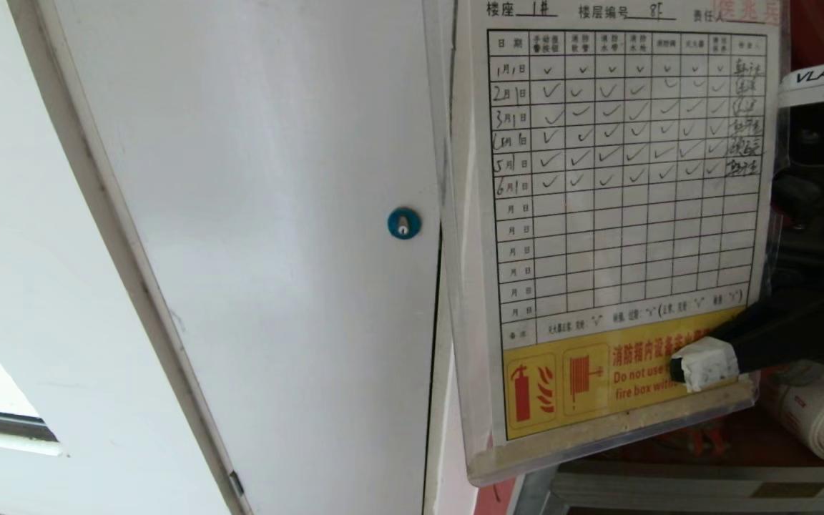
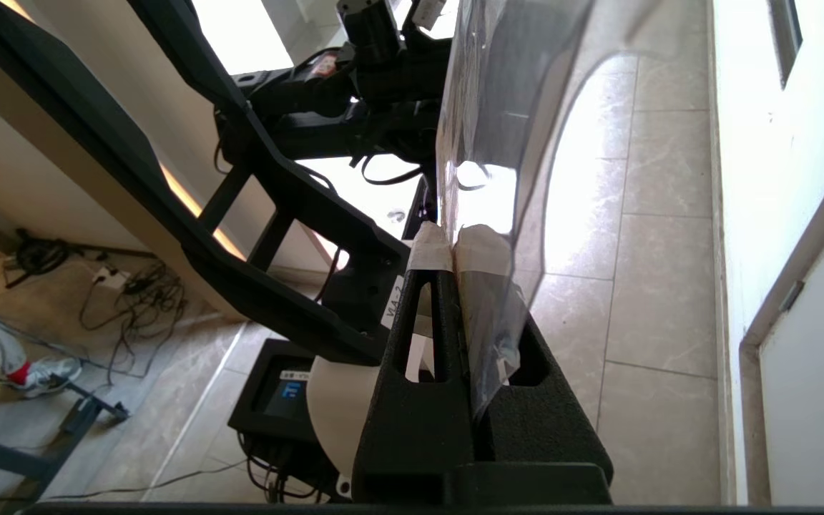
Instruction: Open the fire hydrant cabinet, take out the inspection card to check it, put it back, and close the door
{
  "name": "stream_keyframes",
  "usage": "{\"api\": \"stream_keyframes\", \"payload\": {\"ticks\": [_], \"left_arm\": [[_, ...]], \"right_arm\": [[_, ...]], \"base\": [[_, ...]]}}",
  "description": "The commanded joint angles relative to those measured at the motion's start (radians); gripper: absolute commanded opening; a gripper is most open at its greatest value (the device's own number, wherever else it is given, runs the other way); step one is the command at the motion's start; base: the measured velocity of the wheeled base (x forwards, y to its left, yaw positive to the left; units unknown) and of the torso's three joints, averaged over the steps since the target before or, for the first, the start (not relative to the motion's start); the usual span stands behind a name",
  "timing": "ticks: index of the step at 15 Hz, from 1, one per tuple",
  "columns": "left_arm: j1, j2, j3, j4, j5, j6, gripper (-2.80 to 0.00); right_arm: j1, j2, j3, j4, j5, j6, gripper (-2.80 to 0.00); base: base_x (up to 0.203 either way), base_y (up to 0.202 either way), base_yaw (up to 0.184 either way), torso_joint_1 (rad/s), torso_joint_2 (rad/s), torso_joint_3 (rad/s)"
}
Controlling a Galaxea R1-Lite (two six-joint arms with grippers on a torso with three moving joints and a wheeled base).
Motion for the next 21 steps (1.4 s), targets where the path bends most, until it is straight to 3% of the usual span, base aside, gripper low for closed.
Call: {"api": "stream_keyframes", "payload": {"ticks": [1, 8, 21], "left_arm": [[0.000, 0.001, 0.006, 0.000, 0.000, 0.000, -2.80], [0.000, 0.000, 0.006, 0.000, 0.000, 0.000, -2.80], [0.000, 0.000, 0.006, 0.000, 0.000, 0.000, -2.80]], "right_arm": [[0.012, 0.019, -0.013, 0.005, 0.007, 0.002, -2.80], [0.050, 0.043, -0.060, 0.002, -0.016, 0.013, -2.80], [0.050, 0.017, -0.019, 0.002, -0.029, 0.014, -2.80]], "base": [[0.000, 0.000, 0.000, 0.000, 0.00, 0.000], [0.000, 0.000, 0.000, 0.000, 0.00, 0.000], [0.000, 0.000, 0.000, 0.000, 0.00, 0.000]]}}
